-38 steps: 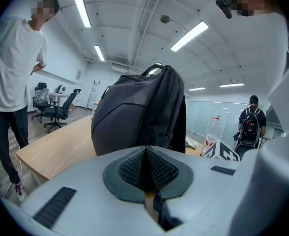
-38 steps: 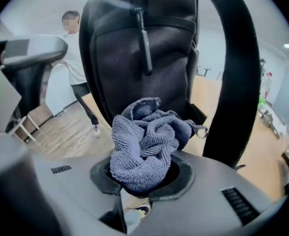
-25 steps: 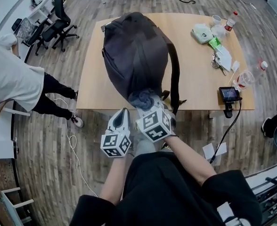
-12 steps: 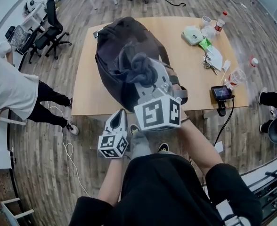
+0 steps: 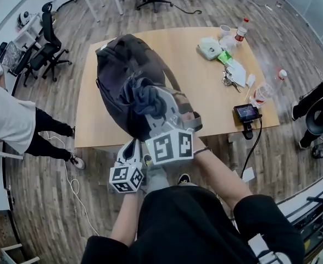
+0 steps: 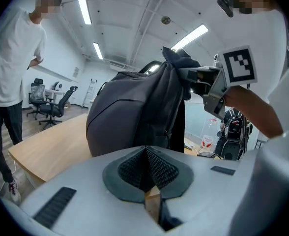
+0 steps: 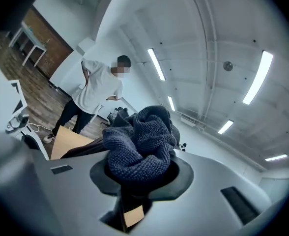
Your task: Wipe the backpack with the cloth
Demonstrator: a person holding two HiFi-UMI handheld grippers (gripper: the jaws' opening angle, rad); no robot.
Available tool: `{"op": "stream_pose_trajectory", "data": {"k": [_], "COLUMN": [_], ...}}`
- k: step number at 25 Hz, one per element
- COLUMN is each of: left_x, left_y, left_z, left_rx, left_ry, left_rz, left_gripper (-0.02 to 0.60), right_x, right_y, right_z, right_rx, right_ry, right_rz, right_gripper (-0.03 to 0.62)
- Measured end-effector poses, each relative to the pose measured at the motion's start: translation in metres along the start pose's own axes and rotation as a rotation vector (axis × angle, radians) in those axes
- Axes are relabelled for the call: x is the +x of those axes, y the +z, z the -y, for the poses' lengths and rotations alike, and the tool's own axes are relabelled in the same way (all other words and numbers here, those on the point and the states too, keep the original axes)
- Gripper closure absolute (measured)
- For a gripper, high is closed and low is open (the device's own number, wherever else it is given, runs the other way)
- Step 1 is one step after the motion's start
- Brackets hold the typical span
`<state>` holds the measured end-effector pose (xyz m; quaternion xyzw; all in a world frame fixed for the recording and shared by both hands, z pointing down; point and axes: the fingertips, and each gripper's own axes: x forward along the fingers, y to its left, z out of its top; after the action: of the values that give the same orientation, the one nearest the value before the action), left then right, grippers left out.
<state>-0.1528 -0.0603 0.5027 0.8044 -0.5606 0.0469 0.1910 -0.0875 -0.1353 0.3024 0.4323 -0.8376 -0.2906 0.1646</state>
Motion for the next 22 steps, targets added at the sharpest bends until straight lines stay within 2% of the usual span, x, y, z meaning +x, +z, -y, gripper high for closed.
{"op": "stream_pose_trajectory", "data": {"k": [3, 5, 10, 13, 16, 20, 22], "left_x": [0.001, 0.002, 0.0, -0.001, -0.002, -0.008, -0.008], "left_y": [0.0, -0.004, -0.017, -0.02, -0.025, -0.03, -0.031], "left_z": [0.0, -0.002, -0.011, -0.015, -0.018, -0.025, -0.025], "left_rx": [-0.009, -0.014, -0.036, -0.042, -0.045, -0.052, -0.046], "left_ry": [0.007, 0.016, 0.048, 0.064, 0.081, 0.1, 0.1], "left_rz": [0.007, 0.001, -0.021, -0.029, -0.037, -0.047, -0.053], "left_gripper": [0.565, 0.565, 0.565, 0.565, 0.565, 0.565, 0.565], "right_x": [-0.009, -0.014, -0.015, -0.02, -0.032, -0.035, -0.04], "right_y": [-0.005, -0.02, -0.089, -0.121, -0.152, -0.175, -0.192], "right_z": [-0.026, -0.046, -0.135, -0.182, -0.22, -0.242, -0.256], "right_rx": [0.051, 0.046, -0.027, -0.11, -0.122, -0.141, -0.144], "right_ry": [0.02, 0.053, 0.242, 0.3, 0.411, 0.449, 0.502], "right_rz": [0.015, -0.013, -0.174, -0.207, -0.268, -0.289, -0.331], "right_gripper": [0.494, 0.494, 0.493, 0.492, 0.491, 0.492, 0.491]}}
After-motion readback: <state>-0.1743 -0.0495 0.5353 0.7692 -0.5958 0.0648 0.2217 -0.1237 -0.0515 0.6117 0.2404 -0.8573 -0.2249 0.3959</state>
